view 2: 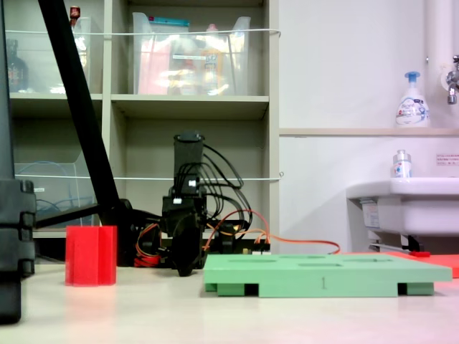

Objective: Put the cross columnar block into the corresponding hole

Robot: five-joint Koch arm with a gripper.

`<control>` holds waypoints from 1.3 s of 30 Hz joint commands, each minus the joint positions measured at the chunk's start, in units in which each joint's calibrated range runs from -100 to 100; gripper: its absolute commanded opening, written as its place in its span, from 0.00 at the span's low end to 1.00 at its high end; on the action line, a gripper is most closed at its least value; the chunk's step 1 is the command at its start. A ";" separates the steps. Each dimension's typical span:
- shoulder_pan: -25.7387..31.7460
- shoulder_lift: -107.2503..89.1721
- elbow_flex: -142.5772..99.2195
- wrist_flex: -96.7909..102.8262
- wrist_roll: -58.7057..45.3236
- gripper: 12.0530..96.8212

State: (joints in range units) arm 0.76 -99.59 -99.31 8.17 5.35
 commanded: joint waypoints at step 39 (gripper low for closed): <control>-4.74 -0.41 17.86 -45.97 37.26 0.40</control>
State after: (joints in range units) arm -3.79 -99.59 -84.42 -17.18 39.78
